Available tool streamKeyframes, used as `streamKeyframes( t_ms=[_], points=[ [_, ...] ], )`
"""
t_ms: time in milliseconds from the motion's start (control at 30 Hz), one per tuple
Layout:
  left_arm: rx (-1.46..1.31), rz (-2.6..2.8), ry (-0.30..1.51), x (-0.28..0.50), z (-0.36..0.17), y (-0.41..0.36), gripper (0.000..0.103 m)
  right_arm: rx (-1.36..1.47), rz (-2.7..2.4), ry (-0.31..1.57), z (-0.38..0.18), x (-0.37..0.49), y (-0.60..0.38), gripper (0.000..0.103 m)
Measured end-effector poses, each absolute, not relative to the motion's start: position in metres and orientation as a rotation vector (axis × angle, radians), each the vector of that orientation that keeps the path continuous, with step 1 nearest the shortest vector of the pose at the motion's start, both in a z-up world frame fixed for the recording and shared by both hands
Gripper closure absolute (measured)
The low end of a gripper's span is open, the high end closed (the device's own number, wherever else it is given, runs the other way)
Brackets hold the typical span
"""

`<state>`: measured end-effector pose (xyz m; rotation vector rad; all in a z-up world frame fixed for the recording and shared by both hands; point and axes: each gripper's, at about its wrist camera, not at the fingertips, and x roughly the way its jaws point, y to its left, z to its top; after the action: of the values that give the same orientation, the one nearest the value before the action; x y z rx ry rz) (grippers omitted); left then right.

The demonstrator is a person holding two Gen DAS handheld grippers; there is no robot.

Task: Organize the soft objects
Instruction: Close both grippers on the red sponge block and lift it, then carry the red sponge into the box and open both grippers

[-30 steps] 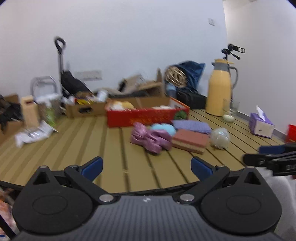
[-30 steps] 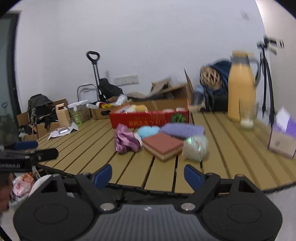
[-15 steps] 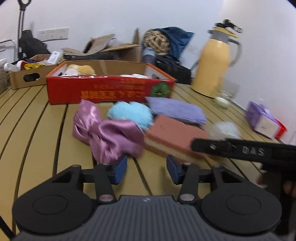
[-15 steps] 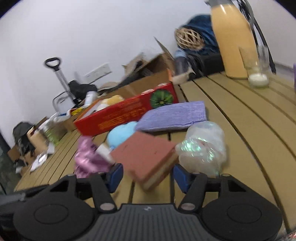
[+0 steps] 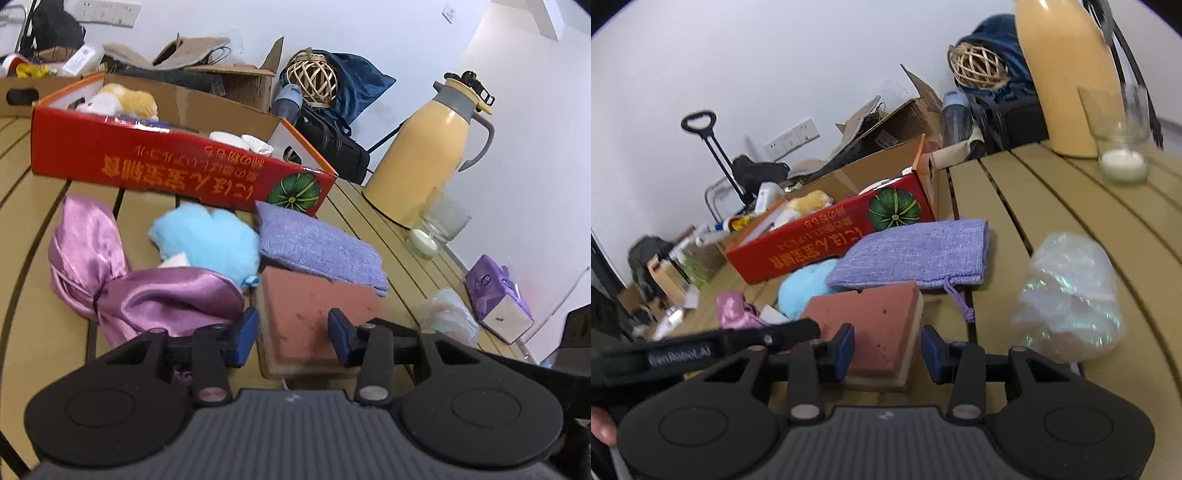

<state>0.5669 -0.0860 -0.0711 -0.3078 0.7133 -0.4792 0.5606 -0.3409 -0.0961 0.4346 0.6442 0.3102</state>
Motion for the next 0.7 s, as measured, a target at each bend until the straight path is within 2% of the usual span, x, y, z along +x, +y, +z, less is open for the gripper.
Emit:
streamKeyframes(
  t_ms=[167,533,700],
  points=[
    [-0.34,-0.475,0.722,0.561,-0.071,-0.084,0.067,0.507,0.329,0.662,-0.1,0.559,-0.345,0.069],
    [-0.351,-0.485,0.64,0.51,-0.041,-0.072,0.067,0.43,0.348,0.575,-0.064,0.509,-0.329,0.072],
    [-0.3,-0.477,0.574,0.527,-0.003,-0.072,0.067,0.411,0.369,0.522,-0.028,0.534,-0.325,0.072]
  ],
)
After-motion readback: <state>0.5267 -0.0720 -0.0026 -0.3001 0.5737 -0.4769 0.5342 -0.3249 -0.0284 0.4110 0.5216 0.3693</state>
